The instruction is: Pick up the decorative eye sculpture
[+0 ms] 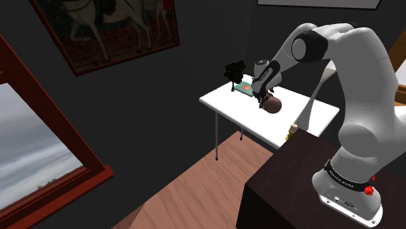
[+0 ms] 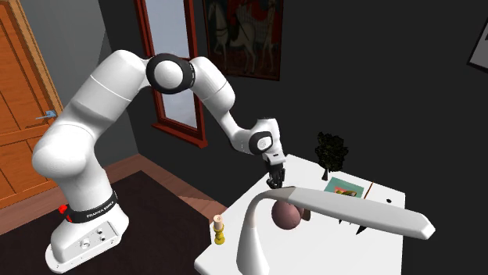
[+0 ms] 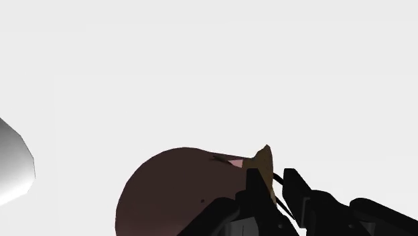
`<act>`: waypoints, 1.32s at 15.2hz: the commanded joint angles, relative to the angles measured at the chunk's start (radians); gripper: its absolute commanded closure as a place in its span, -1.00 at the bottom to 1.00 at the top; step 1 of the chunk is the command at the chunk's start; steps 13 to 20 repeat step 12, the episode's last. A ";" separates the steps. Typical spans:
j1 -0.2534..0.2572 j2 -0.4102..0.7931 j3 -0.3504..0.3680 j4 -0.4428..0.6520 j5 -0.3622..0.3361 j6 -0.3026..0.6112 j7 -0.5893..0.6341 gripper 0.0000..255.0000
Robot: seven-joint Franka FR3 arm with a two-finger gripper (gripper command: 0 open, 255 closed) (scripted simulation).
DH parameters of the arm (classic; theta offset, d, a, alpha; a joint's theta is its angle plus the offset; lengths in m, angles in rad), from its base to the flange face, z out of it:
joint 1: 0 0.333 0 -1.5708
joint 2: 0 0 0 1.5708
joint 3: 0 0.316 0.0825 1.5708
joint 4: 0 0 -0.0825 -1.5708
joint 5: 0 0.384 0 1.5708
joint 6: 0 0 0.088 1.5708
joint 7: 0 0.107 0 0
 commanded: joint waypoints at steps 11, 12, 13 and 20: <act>-0.001 -0.128 0.008 -0.039 0.008 -0.086 -0.028 1.00; -0.001 -0.128 0.008 -0.039 0.008 -0.086 -0.028 1.00; -0.001 -0.128 0.008 -0.039 0.008 -0.086 -0.028 1.00; -0.001 -0.128 0.008 -0.039 0.008 -0.086 -0.028 1.00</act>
